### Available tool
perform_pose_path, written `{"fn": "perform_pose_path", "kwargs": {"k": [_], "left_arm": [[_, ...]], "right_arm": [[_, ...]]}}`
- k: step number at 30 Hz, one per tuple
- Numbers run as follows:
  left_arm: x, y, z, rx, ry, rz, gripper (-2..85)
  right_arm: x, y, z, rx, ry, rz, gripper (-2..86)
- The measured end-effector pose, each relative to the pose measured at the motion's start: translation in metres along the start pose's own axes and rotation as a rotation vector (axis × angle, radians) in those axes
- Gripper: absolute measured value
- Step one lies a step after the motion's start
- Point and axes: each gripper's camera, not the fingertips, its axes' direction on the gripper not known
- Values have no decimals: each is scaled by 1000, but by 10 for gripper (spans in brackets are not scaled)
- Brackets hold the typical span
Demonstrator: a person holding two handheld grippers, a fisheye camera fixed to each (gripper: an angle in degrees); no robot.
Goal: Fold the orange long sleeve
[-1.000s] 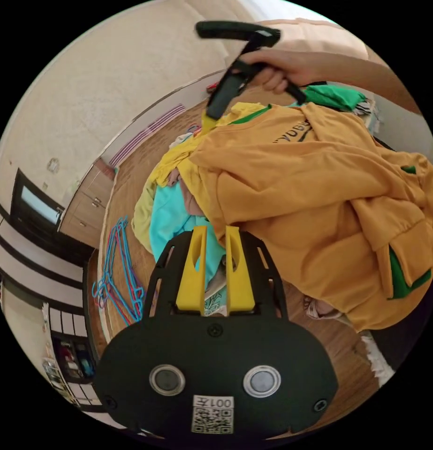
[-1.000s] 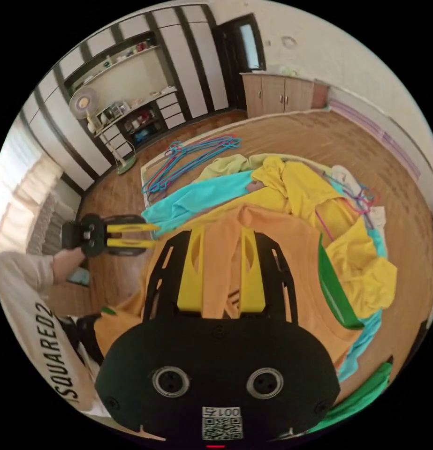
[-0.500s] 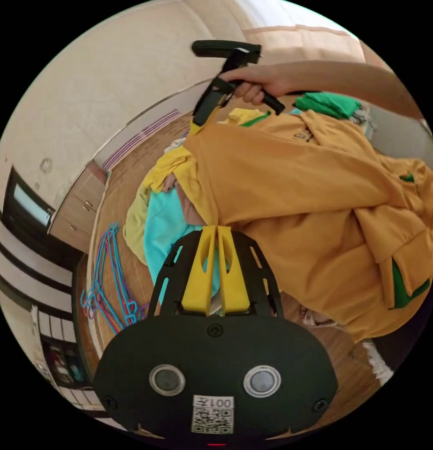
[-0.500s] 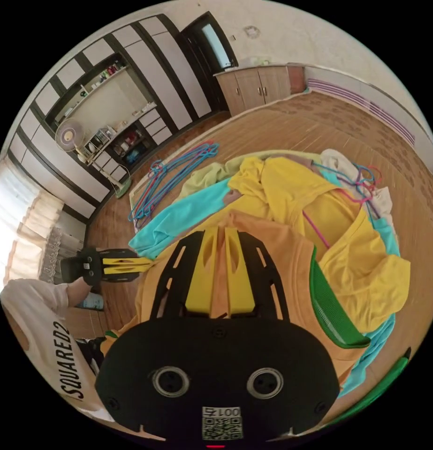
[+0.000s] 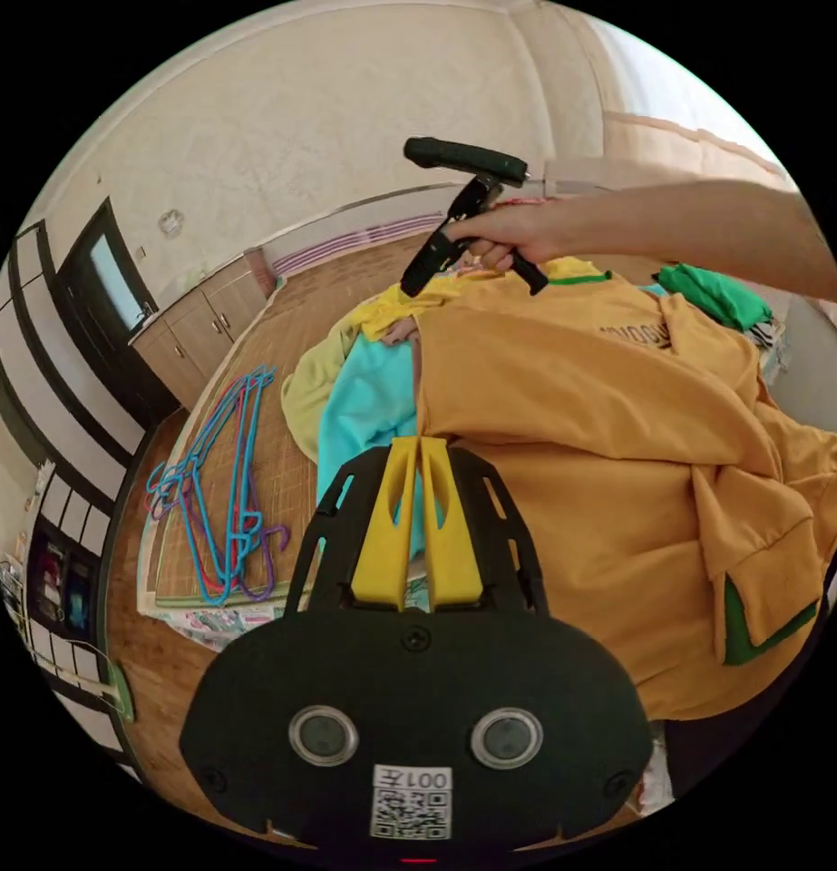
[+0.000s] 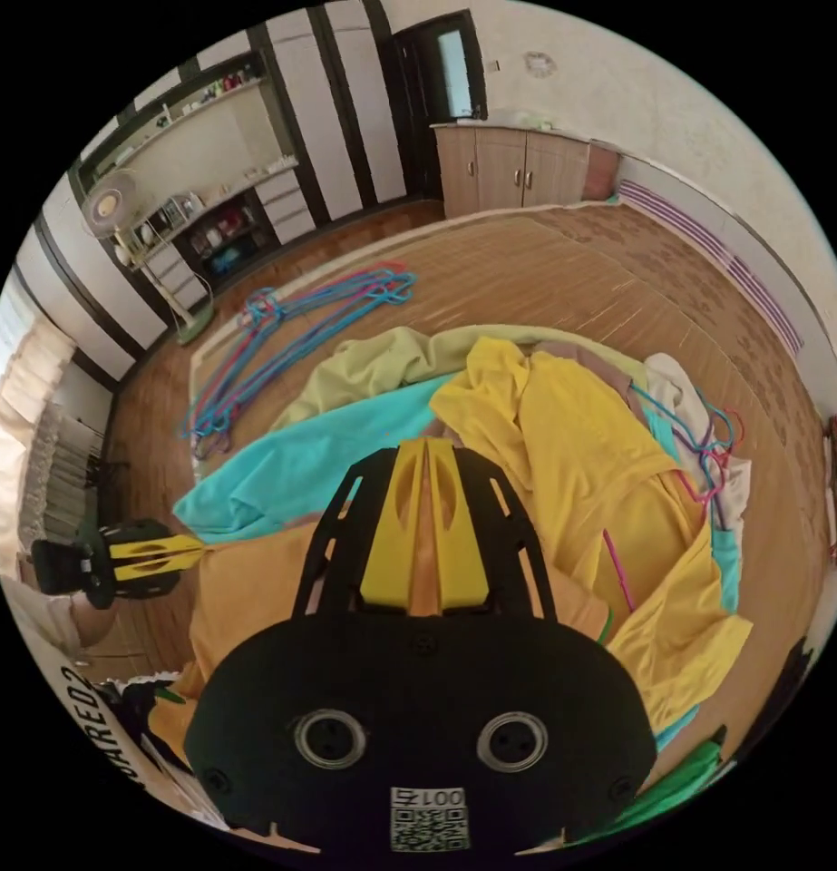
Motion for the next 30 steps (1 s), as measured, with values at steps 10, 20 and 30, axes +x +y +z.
{"fn": "perform_pose_path", "kwargs": {"k": [10,20,30], "left_arm": [[1,42,-9,-111,25,-53,-2],[92,142,-42,-391,255,281,96],[186,156,-82,-379,281,469,102]], "right_arm": [[-40,101,-126,107,175,-175,30],[-149,405,-222,-349,188,-52,104],[-234,474,-189,-353,-22,-120,119]]}}
